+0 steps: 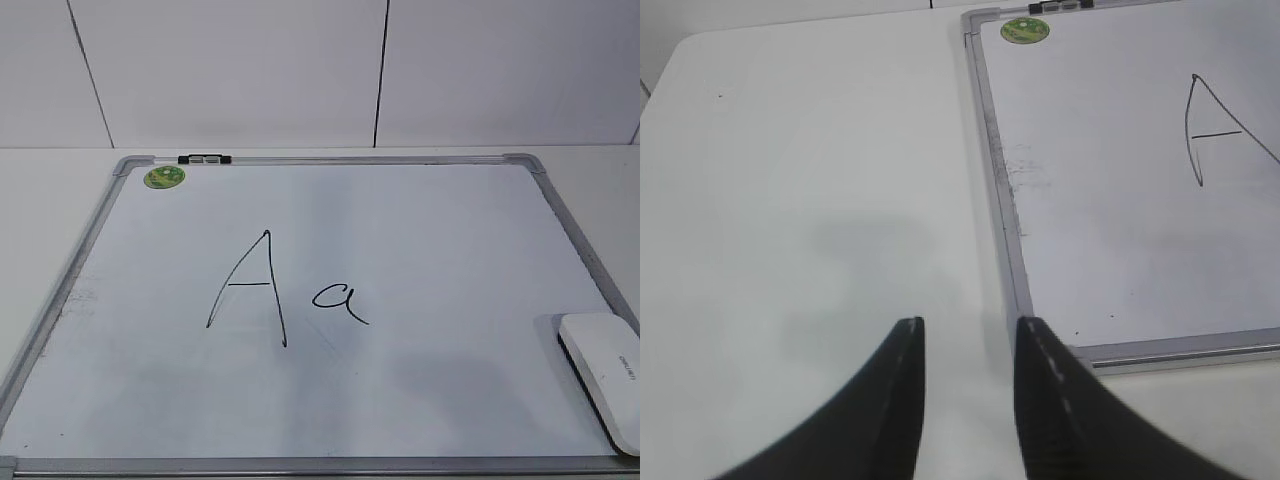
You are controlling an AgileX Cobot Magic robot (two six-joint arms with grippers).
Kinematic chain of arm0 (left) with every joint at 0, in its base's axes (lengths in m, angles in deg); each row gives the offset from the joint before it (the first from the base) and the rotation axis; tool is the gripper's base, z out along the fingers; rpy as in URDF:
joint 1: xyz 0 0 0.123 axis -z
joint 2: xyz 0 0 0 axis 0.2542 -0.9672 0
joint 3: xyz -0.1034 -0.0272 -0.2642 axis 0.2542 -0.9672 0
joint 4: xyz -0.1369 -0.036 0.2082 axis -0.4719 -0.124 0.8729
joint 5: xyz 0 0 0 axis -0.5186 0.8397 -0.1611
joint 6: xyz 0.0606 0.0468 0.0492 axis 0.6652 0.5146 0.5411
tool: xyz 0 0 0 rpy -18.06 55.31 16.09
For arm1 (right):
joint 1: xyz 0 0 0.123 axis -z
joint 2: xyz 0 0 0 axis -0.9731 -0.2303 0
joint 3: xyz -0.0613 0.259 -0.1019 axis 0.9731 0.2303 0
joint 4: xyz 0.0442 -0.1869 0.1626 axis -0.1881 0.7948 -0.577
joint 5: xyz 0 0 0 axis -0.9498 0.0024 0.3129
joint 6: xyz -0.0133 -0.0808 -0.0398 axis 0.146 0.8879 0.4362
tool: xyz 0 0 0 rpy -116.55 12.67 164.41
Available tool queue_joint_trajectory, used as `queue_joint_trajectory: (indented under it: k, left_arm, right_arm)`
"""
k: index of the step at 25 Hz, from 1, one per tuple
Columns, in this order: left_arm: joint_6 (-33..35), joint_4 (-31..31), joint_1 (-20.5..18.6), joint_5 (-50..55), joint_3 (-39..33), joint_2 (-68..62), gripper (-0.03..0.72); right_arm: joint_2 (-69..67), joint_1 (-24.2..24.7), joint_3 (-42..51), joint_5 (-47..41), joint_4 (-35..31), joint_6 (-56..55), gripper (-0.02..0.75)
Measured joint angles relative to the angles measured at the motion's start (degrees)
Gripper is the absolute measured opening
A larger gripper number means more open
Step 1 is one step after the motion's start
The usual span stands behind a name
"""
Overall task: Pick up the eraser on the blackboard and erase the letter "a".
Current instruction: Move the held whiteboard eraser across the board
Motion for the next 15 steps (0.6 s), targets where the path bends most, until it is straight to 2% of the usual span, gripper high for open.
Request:
queue_joint_trajectory:
  k: [15]
  left_arm:
    - [0.0,0.0,0.0,0.0,0.0,0.0,0.235]
  right_arm:
    - [0.0,0.0,0.0,0.0,0.0,0.0,0.594]
